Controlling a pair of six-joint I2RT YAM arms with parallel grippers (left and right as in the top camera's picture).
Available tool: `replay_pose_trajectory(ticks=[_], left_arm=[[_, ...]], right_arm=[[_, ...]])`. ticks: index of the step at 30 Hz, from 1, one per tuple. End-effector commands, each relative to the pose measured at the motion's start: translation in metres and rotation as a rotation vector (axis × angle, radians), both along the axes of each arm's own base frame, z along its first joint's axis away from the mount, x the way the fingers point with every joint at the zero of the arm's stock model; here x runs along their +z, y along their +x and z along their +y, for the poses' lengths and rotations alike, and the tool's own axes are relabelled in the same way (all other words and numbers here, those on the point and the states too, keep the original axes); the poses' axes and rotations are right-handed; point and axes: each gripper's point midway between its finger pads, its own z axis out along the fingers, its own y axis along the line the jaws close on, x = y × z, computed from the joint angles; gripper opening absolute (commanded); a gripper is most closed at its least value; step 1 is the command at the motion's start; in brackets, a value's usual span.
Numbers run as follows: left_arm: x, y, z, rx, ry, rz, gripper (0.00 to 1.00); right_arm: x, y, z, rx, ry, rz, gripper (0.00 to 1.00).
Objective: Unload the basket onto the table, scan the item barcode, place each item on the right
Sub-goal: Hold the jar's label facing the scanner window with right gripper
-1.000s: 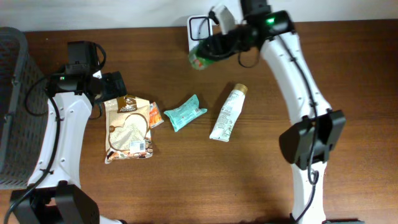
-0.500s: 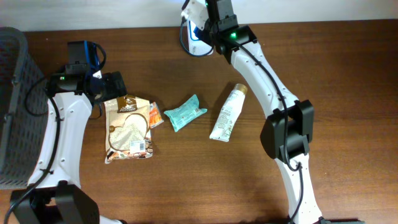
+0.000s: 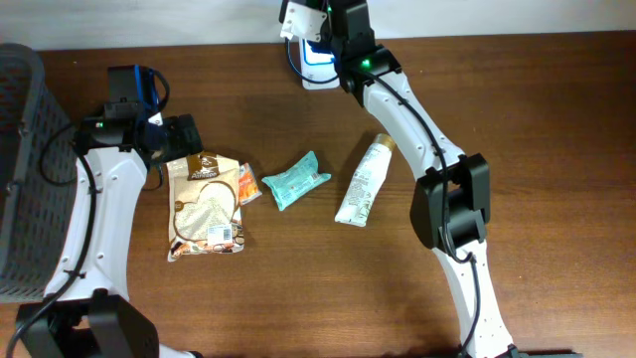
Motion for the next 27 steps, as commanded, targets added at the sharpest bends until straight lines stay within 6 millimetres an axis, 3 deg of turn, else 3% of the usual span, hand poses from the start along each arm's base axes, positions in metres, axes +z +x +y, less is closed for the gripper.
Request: replay_pose_trajectory(ticks=[1, 10, 14, 27], left_arm=[[0.007, 0.003, 0.003, -0.008, 0.023, -0.017, 0.99], [0.007, 0.003, 0.003, -0.009, 0.023, -0.017, 0.99], [0.007, 0.003, 0.003, -0.009, 0.023, -0.016, 0.99], [0.007, 0.003, 0.003, -0.009, 0.023, -0.016, 0.99]], right_arm=[[-0.005, 0.005, -0.002, -0.01, -0.012, -0.012, 0.49], [-0.014, 0.003, -0.004, 0.05, -0.194, -0.029, 0.49], [-0.027, -0.002, -0.006, 0.089, -0.299, -0.002, 0.49], [-0.025, -0.004, -0.005, 0.094, -0.301, 0.003, 0.49]])
